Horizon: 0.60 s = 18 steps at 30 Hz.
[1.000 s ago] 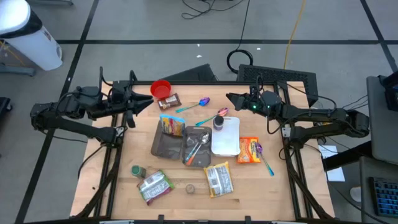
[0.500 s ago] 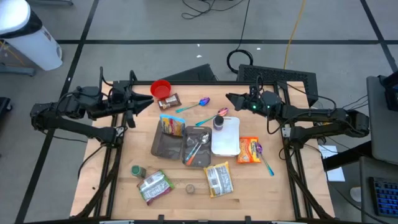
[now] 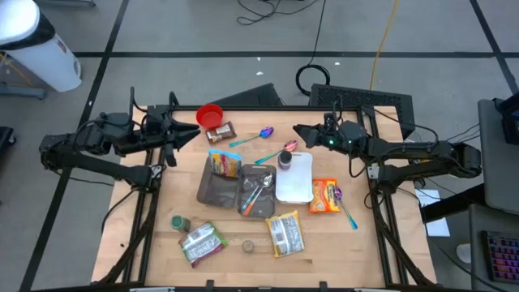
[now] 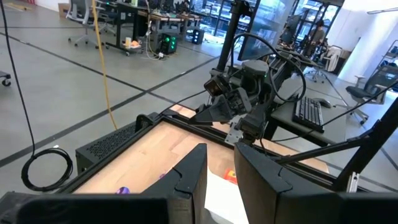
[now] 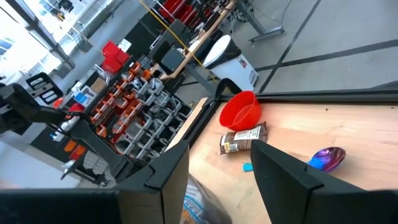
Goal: Pick & Place Food Item
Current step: Put the blue spoon into the right gray bin
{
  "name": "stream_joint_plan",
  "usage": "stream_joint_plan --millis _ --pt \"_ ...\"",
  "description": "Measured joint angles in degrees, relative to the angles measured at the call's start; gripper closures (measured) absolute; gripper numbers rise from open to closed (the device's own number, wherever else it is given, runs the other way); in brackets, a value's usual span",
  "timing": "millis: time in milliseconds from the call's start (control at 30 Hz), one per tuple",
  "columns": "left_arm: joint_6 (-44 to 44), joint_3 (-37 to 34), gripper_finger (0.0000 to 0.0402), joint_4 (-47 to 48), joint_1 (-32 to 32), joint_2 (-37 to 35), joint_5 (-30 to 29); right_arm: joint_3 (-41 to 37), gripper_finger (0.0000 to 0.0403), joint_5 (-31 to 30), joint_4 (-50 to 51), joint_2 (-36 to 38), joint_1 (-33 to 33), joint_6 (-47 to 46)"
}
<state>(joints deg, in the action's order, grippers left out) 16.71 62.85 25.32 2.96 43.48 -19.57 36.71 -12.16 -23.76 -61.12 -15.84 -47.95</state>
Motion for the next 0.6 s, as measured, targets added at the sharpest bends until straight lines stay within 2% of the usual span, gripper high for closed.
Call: stream_joint_plan --millis 600 --pt "0.00 0.00 0.0314 0.00 0.00 0.00 0.00 0.00 0.0238 -0.15 -1.22 -0.02 -0.07 5.63"
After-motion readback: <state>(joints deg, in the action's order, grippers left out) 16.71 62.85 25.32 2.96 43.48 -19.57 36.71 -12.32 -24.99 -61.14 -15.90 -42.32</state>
